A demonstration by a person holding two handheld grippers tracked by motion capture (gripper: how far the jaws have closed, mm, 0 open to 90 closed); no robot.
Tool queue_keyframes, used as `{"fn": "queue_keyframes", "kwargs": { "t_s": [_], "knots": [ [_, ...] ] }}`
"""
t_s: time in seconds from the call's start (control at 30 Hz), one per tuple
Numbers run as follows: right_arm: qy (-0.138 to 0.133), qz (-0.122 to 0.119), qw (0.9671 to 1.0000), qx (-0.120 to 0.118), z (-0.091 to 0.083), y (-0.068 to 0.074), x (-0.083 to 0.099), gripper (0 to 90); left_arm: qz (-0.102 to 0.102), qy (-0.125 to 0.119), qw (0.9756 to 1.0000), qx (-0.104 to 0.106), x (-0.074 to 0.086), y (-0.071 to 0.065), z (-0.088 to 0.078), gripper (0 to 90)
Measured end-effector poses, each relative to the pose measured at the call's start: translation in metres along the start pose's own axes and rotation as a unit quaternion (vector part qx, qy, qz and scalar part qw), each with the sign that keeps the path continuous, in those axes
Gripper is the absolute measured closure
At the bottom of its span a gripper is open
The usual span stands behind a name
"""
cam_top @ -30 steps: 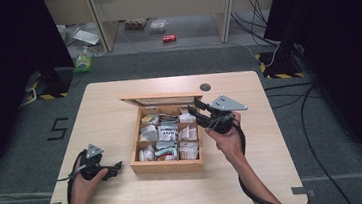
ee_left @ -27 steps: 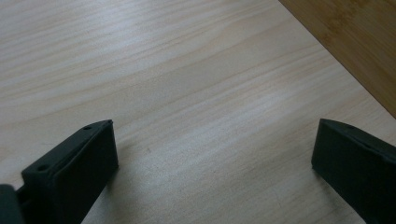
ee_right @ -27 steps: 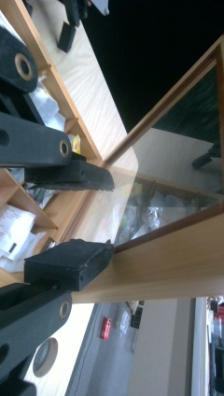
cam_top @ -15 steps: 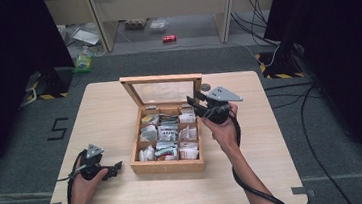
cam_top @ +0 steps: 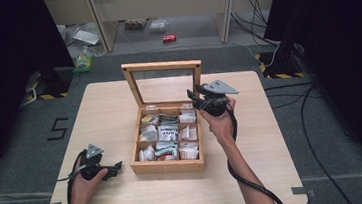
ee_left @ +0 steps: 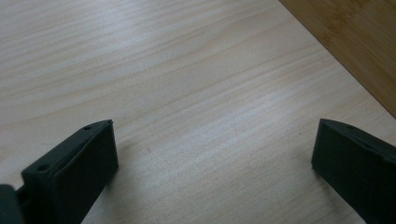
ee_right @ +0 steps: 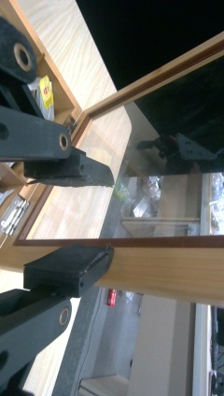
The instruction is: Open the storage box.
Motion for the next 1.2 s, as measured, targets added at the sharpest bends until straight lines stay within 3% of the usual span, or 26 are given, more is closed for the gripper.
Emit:
{"fn": "queue_keyframes", "kwargs": {
  "t_s": [0.4, 0.6, 0.8, 0.87, 1.2],
  "knots": [
    [0.015, 0.013, 0.9992, 0.035, 0.010, -0.020, 0.006, 57.5, 0.000, 0.000, 1.0000, -0.001, 0.000, 0.000, 0.000, 0.0],
    [0.022, 0.016, 0.9985, 0.047, 0.011, -0.023, 0.007, 57.4, 0.000, 0.000, 1.0000, -0.001, 0.000, 0.000, 0.000, 0.0],
    [0.021, 0.013, 0.9989, 0.040, 0.008, -0.020, 0.006, 57.2, 0.000, 0.000, 1.0000, -0.001, 0.000, 0.000, 0.000, 0.0],
    [0.025, 0.023, 0.9986, 0.041, 0.006, -0.019, 0.007, 57.1, 0.000, 0.000, 1.0000, 0.000, 0.000, 0.000, 0.000, 0.0],
    [0.085, 0.035, 0.9956, 0.019, -0.008, -0.005, 0.028, 55.4, 0.000, 0.000, 1.0000, -0.001, 0.000, 0.000, 0.000, 0.0]
  ]
}}
Point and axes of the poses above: each handheld gripper's, and its own axes: z roughly forward along the jaws, x roughly out of its underside, y roughly to its left, the point moved 3 cm from there along z, roughly forward along the jaws, and after that the axes turned 9 degrees about z, right-handed, at the moved point
